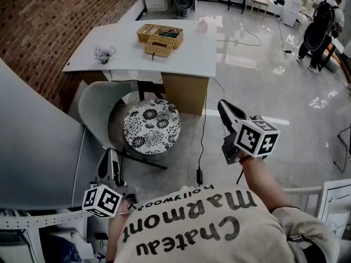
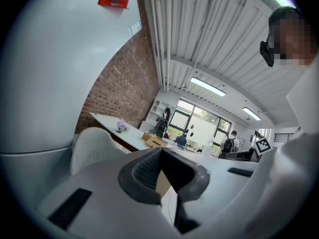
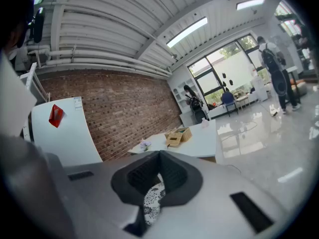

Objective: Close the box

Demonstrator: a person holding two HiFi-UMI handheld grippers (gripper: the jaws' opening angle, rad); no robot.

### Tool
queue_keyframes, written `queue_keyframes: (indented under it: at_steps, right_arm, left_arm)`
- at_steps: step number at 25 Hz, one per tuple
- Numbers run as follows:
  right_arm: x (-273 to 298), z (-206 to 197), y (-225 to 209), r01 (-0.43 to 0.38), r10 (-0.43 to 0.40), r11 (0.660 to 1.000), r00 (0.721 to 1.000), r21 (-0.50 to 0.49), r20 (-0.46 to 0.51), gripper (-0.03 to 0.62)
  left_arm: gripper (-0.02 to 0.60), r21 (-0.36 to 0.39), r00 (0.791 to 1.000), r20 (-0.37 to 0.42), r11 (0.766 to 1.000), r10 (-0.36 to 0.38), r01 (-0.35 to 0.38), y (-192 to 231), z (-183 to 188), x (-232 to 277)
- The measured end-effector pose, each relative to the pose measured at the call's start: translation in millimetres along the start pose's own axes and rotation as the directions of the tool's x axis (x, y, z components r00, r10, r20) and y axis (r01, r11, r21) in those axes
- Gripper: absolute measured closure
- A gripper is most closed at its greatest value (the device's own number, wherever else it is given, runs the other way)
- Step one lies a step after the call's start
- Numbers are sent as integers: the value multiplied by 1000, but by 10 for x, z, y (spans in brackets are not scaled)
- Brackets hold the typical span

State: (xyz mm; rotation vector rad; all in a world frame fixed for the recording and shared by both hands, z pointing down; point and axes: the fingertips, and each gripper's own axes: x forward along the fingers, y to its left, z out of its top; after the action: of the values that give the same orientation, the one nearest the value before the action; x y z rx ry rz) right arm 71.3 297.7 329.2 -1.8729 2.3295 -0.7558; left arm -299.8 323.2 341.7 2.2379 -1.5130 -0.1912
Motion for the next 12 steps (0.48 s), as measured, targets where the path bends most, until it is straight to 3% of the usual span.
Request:
queue_keyframes:
  at_steps: [12]
  right_arm:
    - [372,109,-253,-24,24,999,1000,-32,6,591]
  left_arm:
    - [580,17,1000,1,1000,-22,22,-65,41,570]
